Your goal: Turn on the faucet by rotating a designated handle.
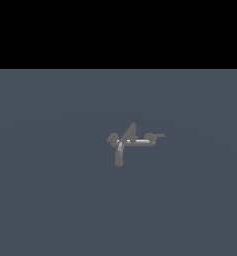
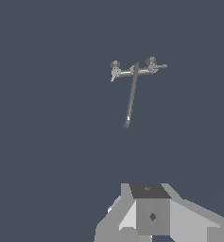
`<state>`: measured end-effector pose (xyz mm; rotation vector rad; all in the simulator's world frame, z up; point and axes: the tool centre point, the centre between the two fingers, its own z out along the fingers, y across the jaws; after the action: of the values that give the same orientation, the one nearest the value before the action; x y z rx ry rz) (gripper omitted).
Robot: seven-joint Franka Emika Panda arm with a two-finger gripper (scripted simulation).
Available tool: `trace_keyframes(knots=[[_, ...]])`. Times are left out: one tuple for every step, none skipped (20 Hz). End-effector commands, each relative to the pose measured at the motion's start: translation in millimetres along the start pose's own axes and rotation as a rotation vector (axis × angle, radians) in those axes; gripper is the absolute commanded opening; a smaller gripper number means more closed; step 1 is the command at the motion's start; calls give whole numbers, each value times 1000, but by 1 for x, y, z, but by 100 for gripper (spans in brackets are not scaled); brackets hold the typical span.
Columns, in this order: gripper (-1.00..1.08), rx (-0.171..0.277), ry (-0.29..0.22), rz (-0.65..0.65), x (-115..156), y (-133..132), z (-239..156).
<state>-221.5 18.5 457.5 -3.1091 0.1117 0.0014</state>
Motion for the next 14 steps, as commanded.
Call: trace_keyframes(knots=[[-100, 0, 0, 48, 10, -3, 13], [-100, 0, 1, 70, 15, -4, 19], [-100, -1, 1, 93, 21, -5, 25], [-100, -1, 1, 117, 26, -6, 31], [-100, -1, 2, 142, 32, -7, 38], [-100, -1, 2, 168, 38, -8, 45], [-100, -1, 3, 195, 44, -9, 52], [-100, -1, 3, 222, 50, -10, 59], [-100, -2, 3, 249, 57, -10, 66], [-100, -2, 4, 276, 63, -10, 73], [-100, -2, 4, 303, 69, -10, 80], [-100, -2, 5, 331, 76, -10, 88], [-100, -2, 5, 358, 82, -10, 95], [-100, -2, 5, 385, 89, -9, 102]])
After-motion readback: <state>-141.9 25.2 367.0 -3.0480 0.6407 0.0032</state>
